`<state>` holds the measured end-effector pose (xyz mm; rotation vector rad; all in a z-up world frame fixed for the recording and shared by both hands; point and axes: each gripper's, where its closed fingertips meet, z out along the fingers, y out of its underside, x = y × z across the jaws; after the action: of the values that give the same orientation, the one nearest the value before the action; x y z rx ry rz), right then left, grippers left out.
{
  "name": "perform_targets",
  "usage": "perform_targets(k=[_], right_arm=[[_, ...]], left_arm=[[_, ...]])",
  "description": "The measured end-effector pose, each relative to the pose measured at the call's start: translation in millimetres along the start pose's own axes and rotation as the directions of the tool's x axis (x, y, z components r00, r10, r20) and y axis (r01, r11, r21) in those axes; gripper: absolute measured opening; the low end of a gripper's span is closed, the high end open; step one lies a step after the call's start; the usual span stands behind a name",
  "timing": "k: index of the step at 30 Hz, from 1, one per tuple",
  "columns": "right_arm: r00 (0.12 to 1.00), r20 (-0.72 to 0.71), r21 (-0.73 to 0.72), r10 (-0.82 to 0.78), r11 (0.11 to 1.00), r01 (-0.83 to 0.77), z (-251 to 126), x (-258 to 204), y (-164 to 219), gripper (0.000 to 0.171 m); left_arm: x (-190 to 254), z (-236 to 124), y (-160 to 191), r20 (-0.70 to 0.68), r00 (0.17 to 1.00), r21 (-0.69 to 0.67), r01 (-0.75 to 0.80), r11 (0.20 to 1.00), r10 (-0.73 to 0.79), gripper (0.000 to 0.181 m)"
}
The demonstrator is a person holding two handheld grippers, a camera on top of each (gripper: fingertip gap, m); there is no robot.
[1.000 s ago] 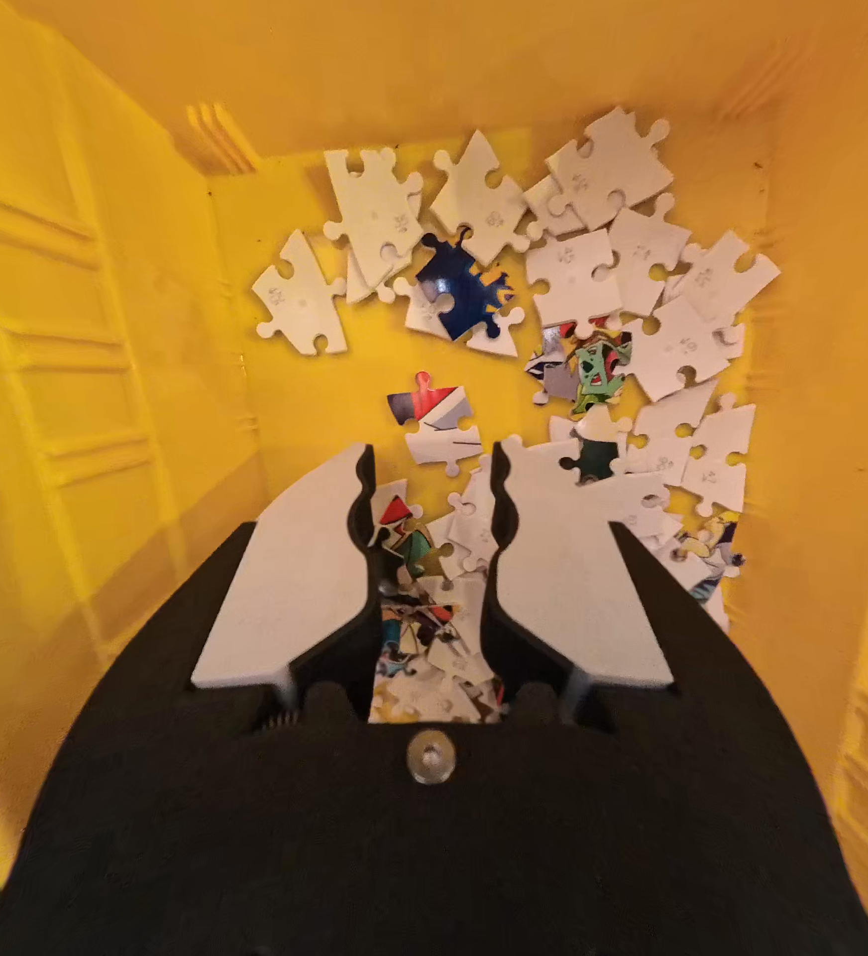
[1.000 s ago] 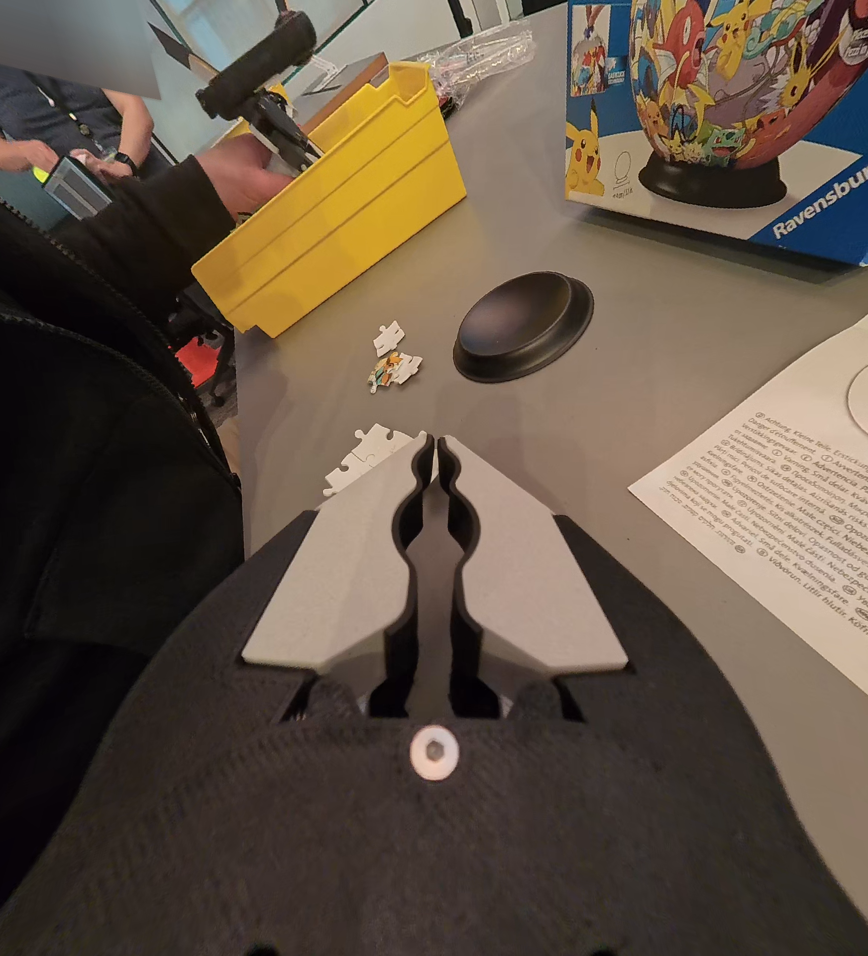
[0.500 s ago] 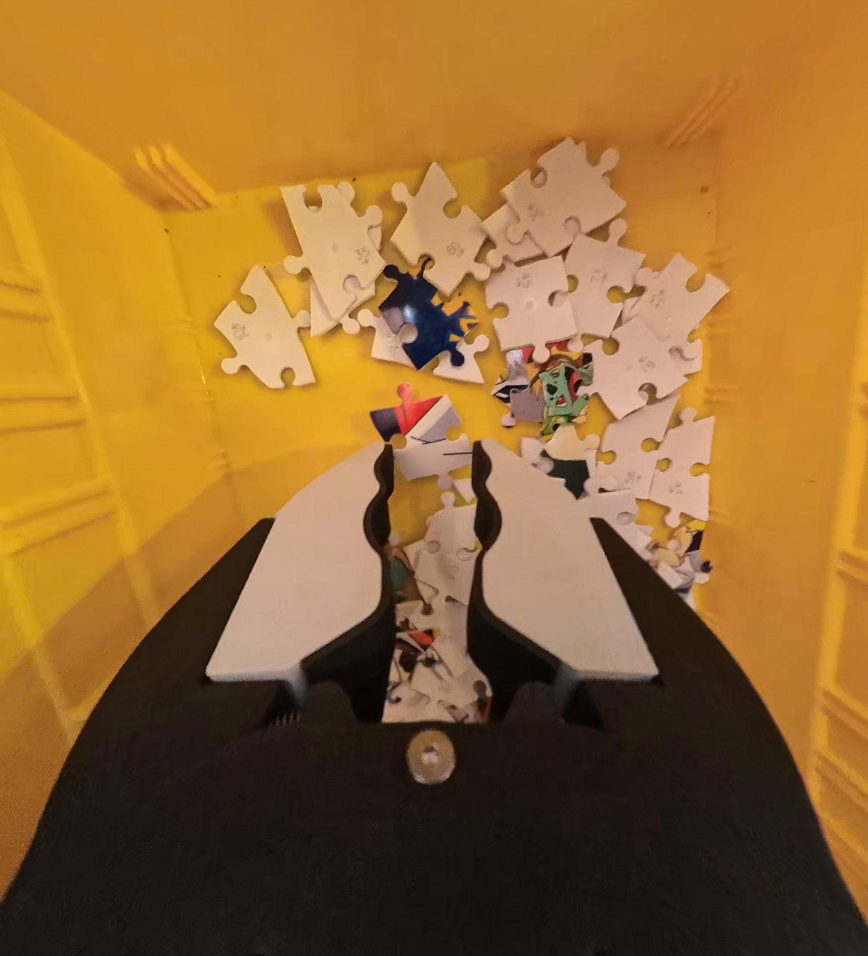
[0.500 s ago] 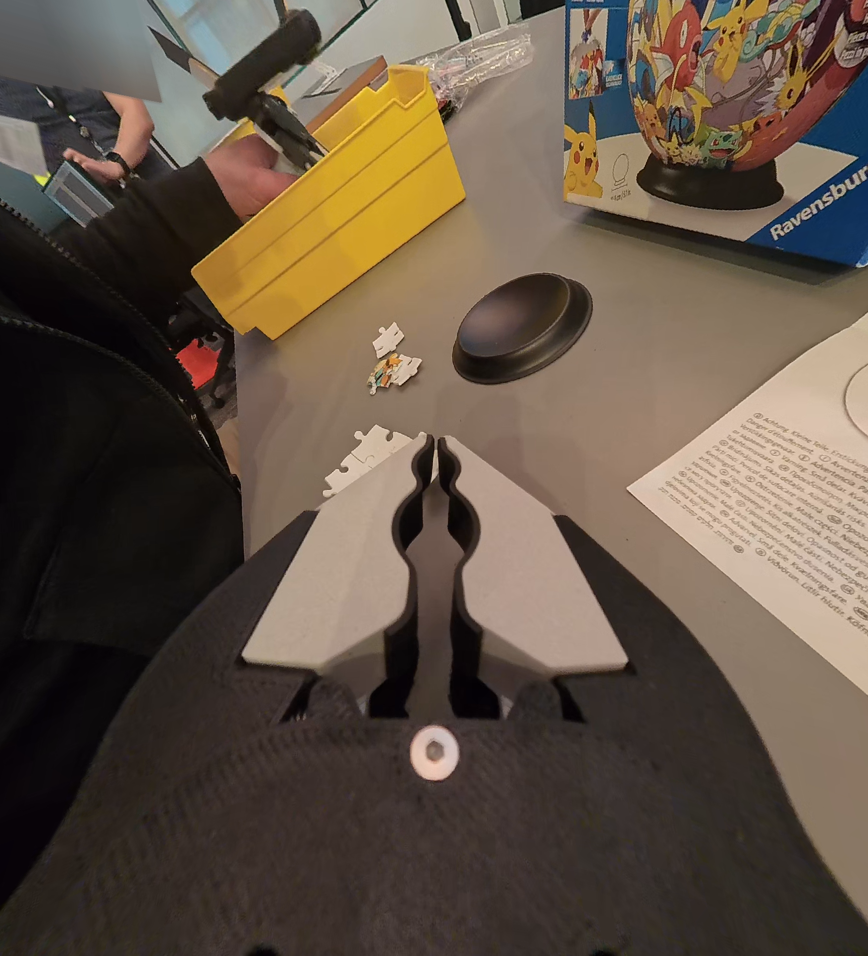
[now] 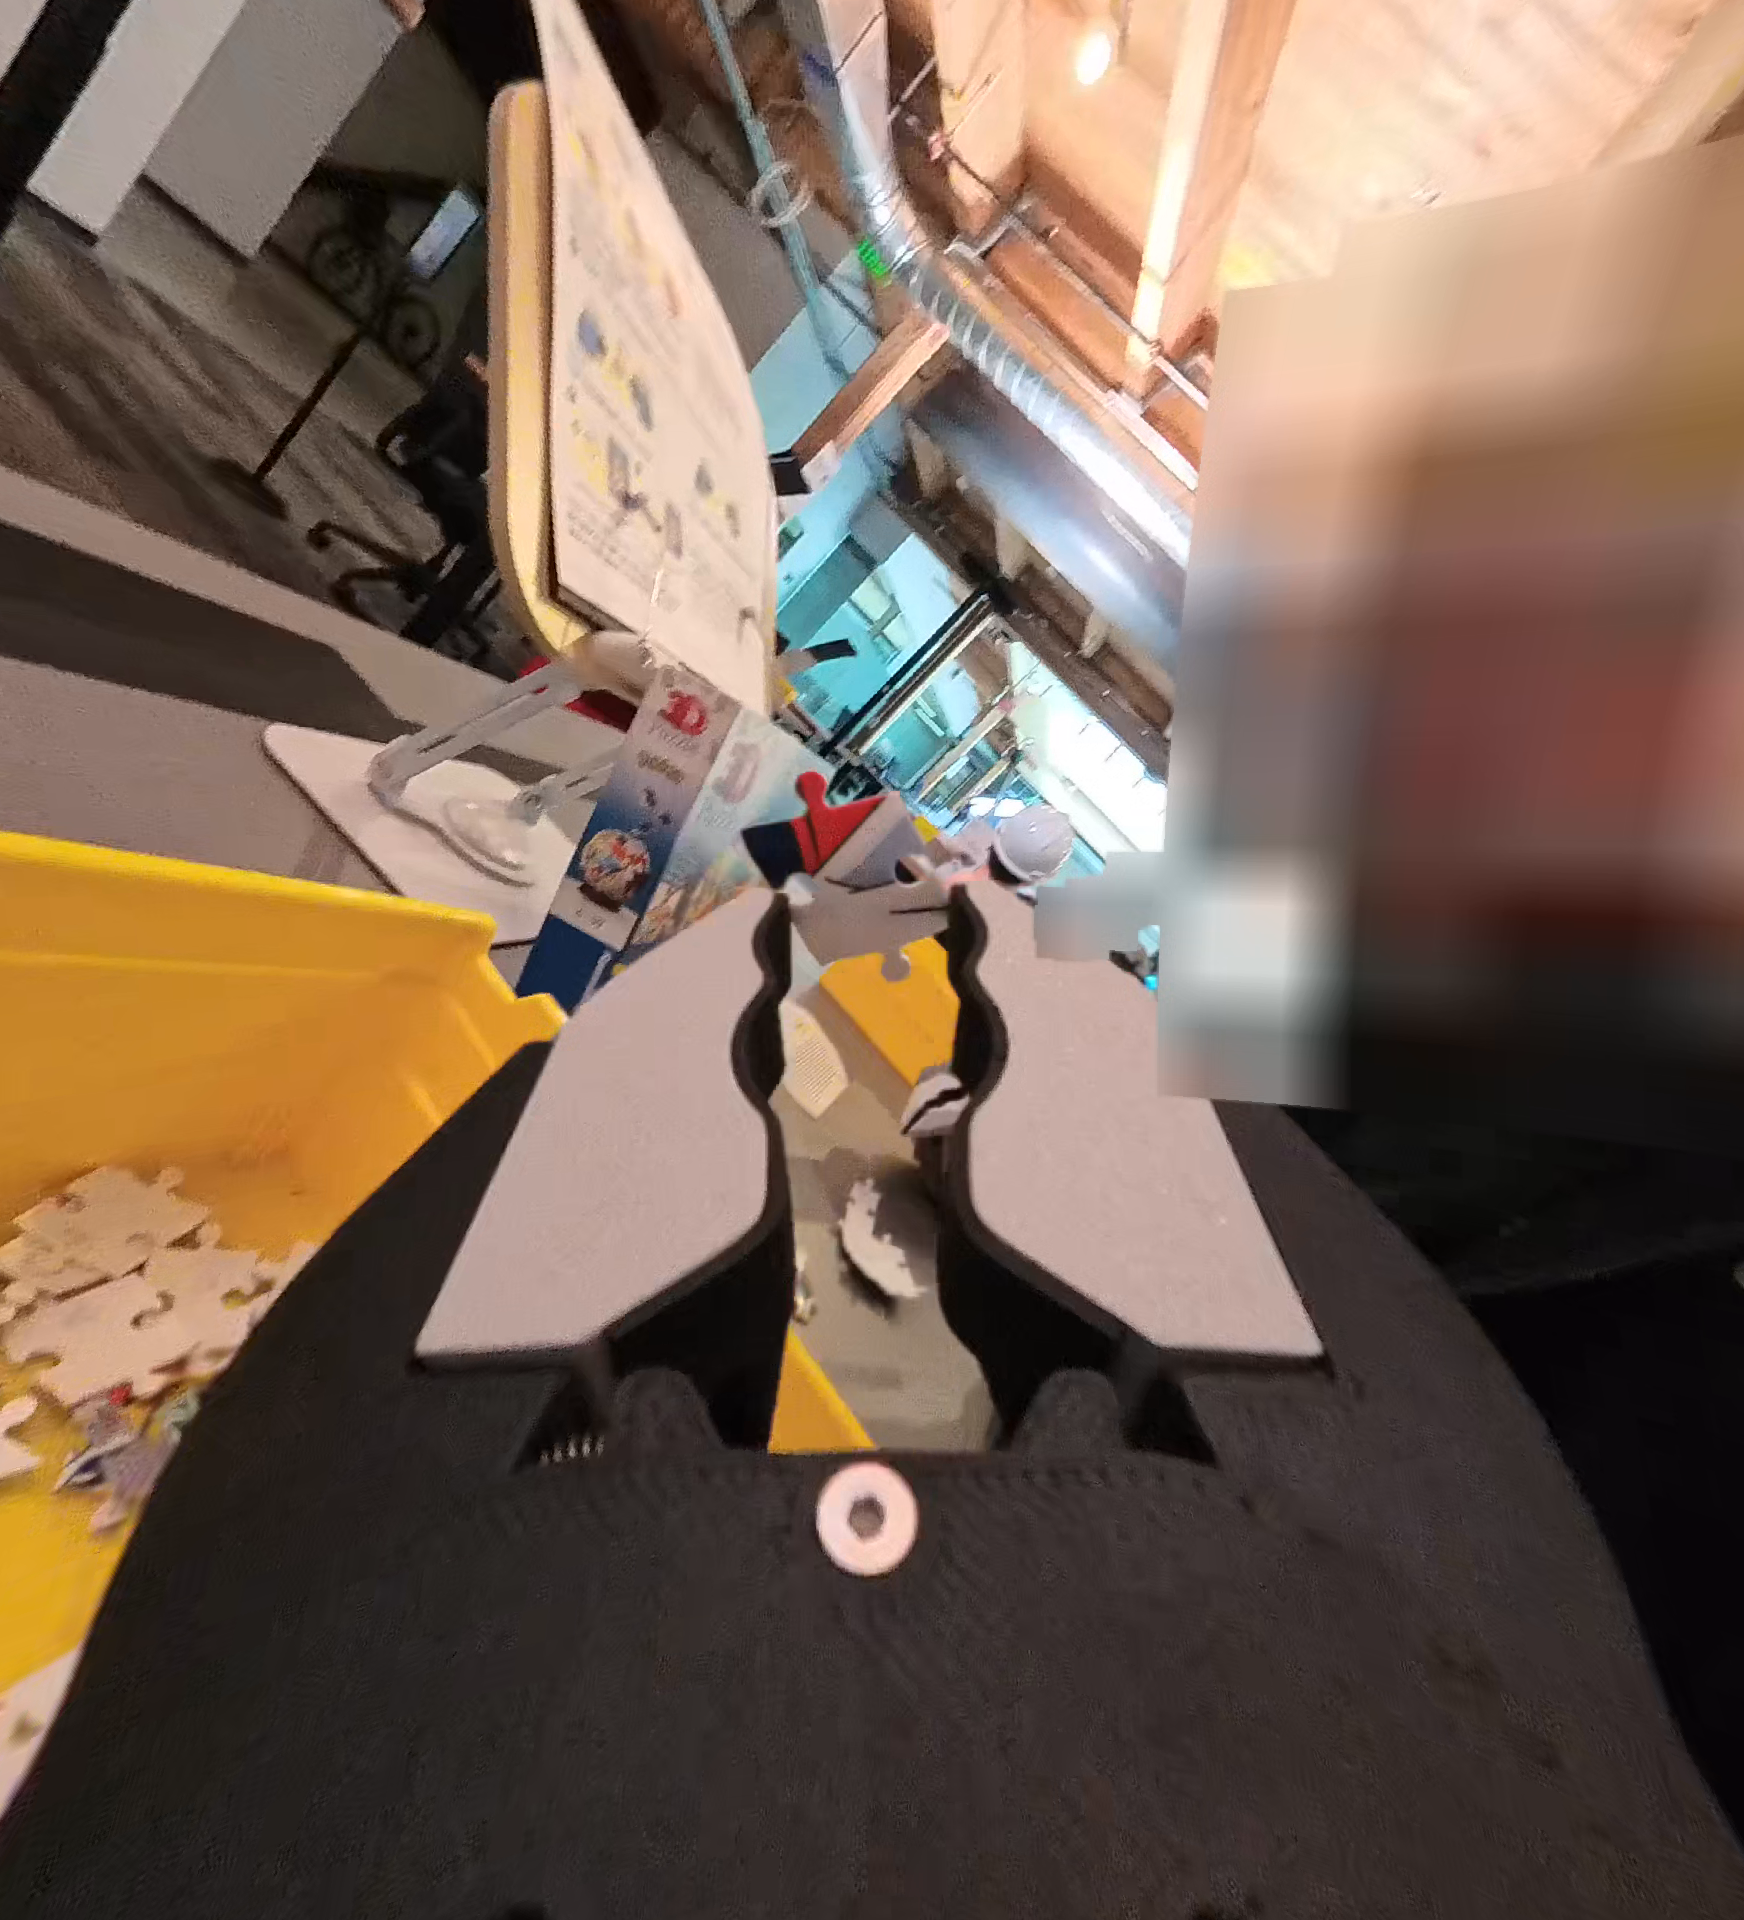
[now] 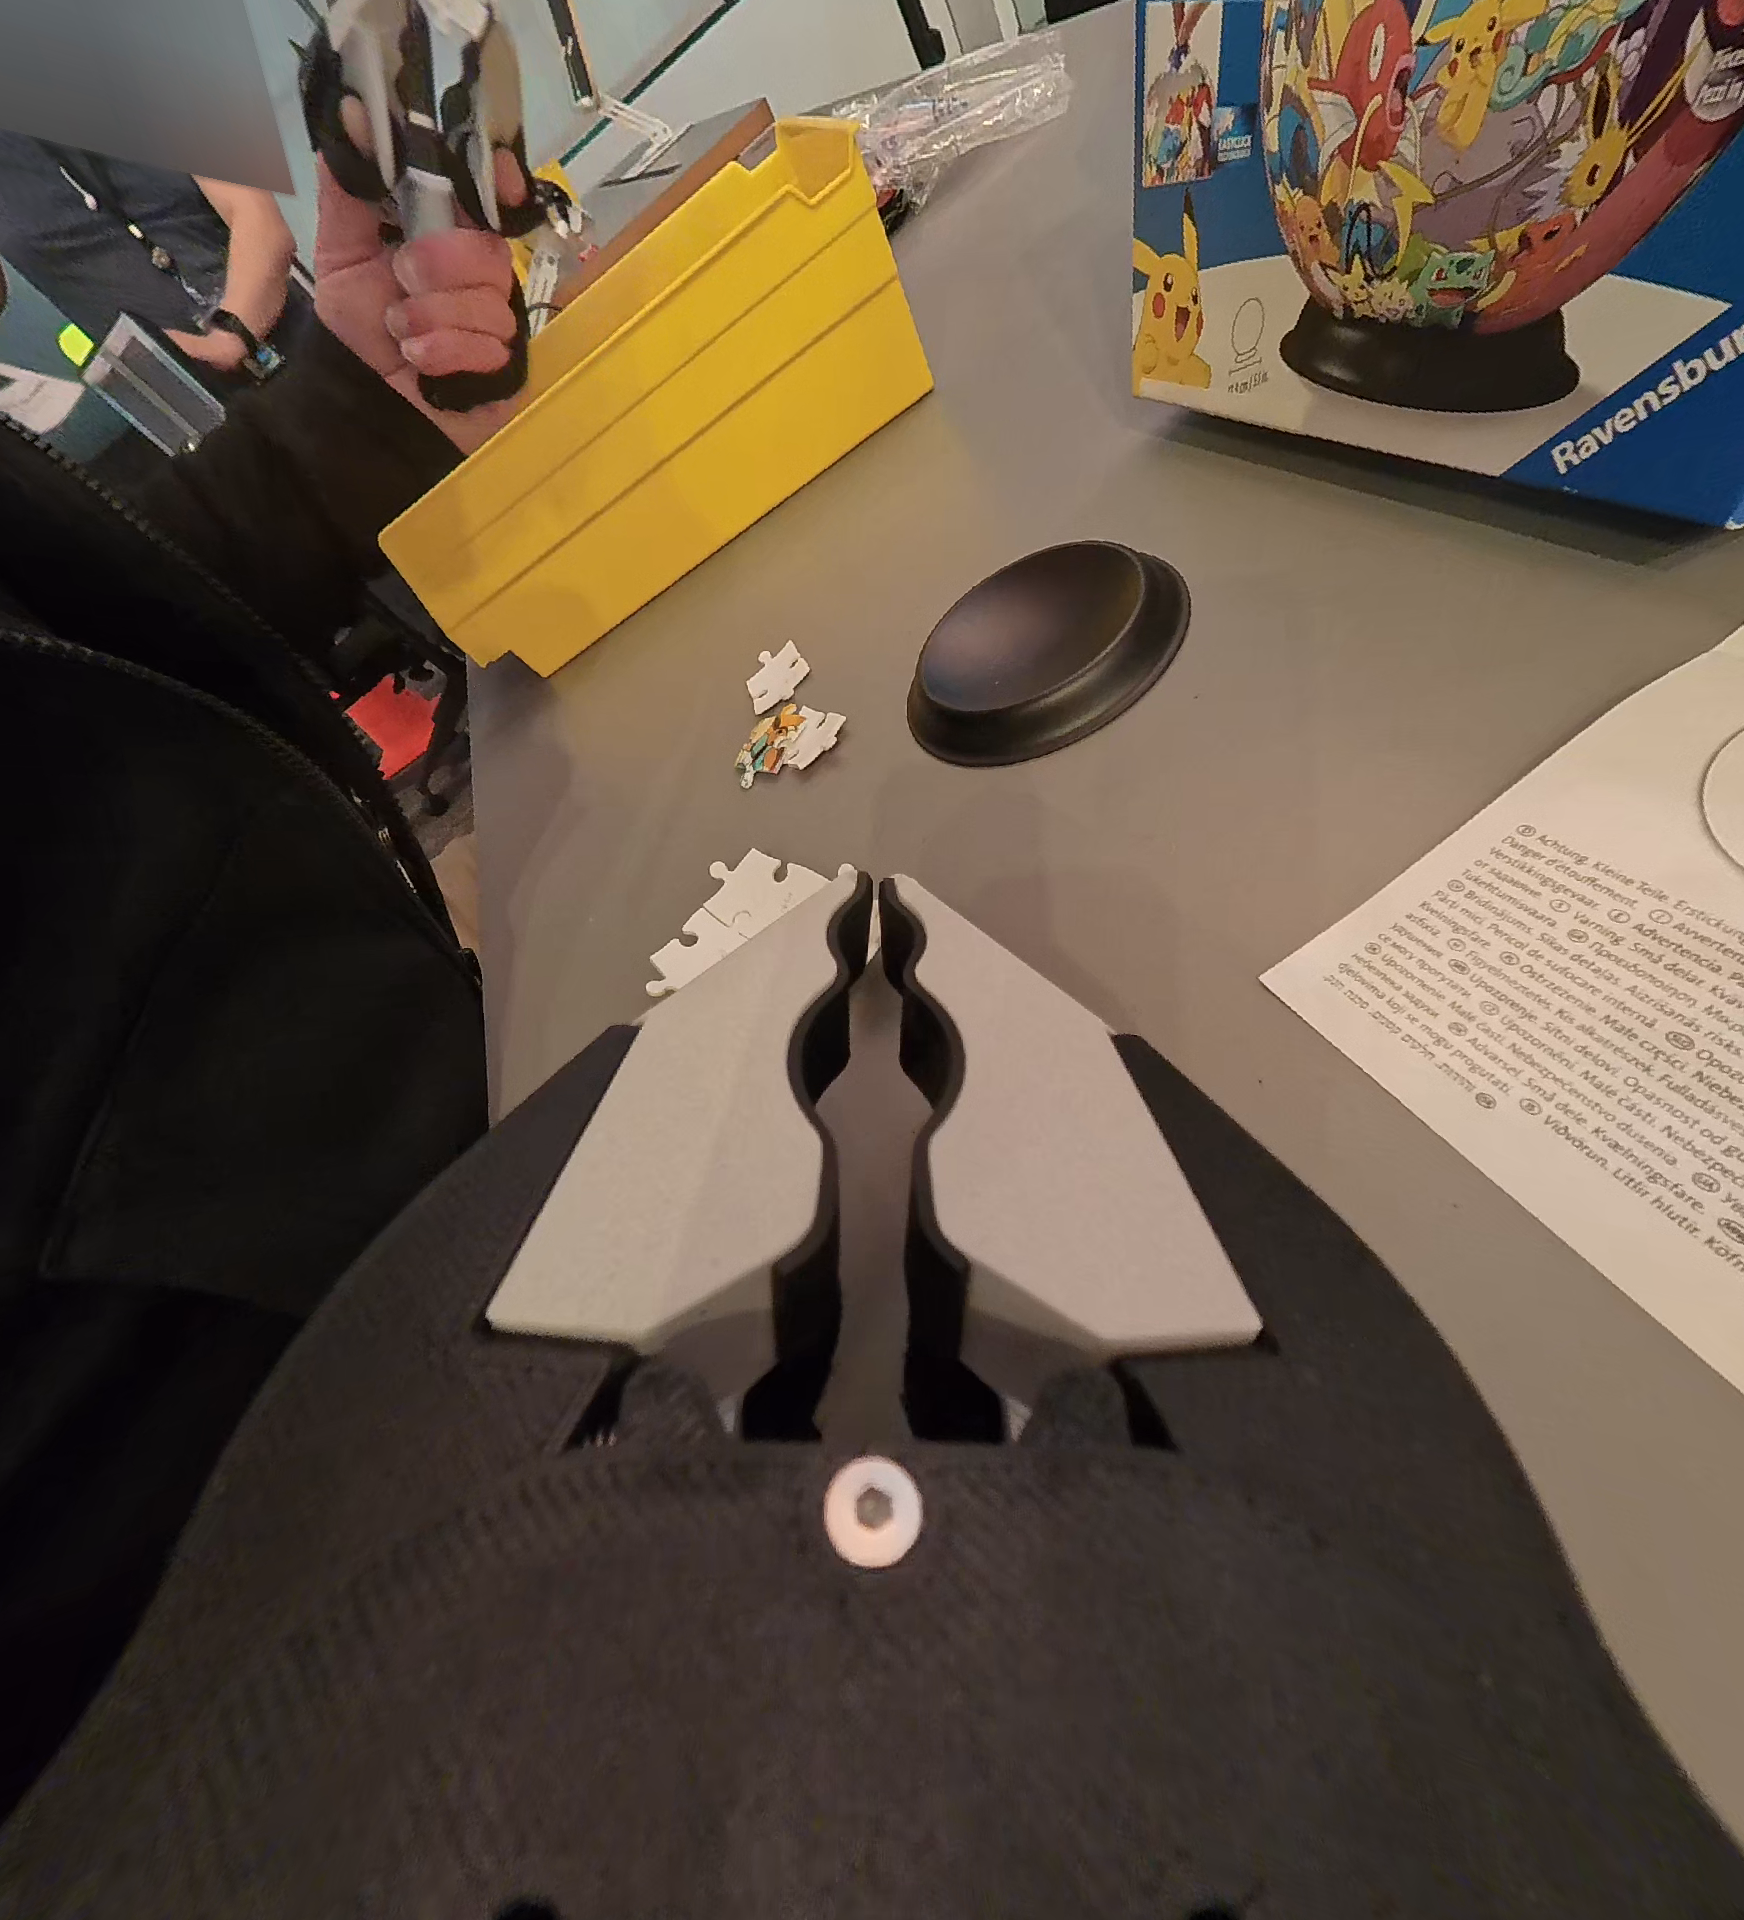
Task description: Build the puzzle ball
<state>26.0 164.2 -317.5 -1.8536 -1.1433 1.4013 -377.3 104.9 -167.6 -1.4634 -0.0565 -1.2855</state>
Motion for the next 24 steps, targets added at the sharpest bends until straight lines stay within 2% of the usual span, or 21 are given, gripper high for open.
perform_targets(k=[3, 9, 10, 12, 14, 16, 18, 20, 23, 24], right_arm=[[1.0, 0.001, 0.003, -0.001, 1.0, 0.001, -0.3, -0.2, -0.4, 0.0], [1.0, 0.001, 0.002, -0.001, 1.0, 0.001, -0.4, -0.2, -0.3, 0.0], [1.0, 0.001, 0.002, -0.001, 1.0, 0.001, -0.3, -0.2, -0.3, 0.0], [1.0, 0.001, 0.001, 0.0, 1.0, 0.0, -0.2, 0.0, -0.1, 0.0], [1.0, 0.001, -0.002, 0.0, 1.0, 0.0, 0.1, -0.1, 0.2, 0.0], [1.0, 0.0, -0.003, -0.001, 1.0, 0.001, 0.3, 0.0, 0.5, 0.0], [1.0, 0.0, -0.005, -0.001, 1.0, 0.001, 0.4, 0.0, 0.6, 0.0], [1.0, -0.002, -0.005, -0.003, 1.0, 0.003, 0.4, -0.1, 0.6, 0.0], [1.0, -0.003, -0.007, -0.003, 1.0, 0.003, 0.7, 0.1, 1.0, 0.0], [1.0, -0.003, -0.007, -0.003, 1.0, 0.003, 0.8, 0.1, 1.0, 0.0]], left_arm=[[11.5, -4.8, -6.4, -0.071, 0.997, 0.05, 0.0, 0.999, 0.003, 0.028], [17.4, -5.8, -1.6, -0.083, 0.996, 0.025, -0.024, 0.999, 0.026, 0.028], [12.7, -6.3, -0.8, -0.046, 0.999, 0.012, -0.028, 1.0, 0.028, 0.029], [-15.1, -7.4, 12.3, 0.156, 0.985, -0.116, -0.055, 0.992, 0.073, 0.029], [-58.1, -17.9, 31.6, 0.422, 0.892, -0.303, -0.031, 0.953, 0.163, 0.029], [-99.3, -42.8, 55.9, 0.602, 0.724, -0.534, 0.051, 0.844, 0.338, 0.029], [-120.8, -58.6, 67.4, 0.645, 0.618, -0.645, 0.124, 0.754, 0.45, 0.029], [-131.0, -66.6, 71.5, 0.636, 0.577, -0.704, 0.161, 0.692, 0.513, 0.029], [-135.2, -71.5, 63.6, 0.642, 0.549, -0.71, 0.163, 0.685, 0.535, 0.031], [-135.7, -76.6, 58.8, 0.652, 0.52, -0.712, 0.168, 0.682, 0.552, 0.041]])
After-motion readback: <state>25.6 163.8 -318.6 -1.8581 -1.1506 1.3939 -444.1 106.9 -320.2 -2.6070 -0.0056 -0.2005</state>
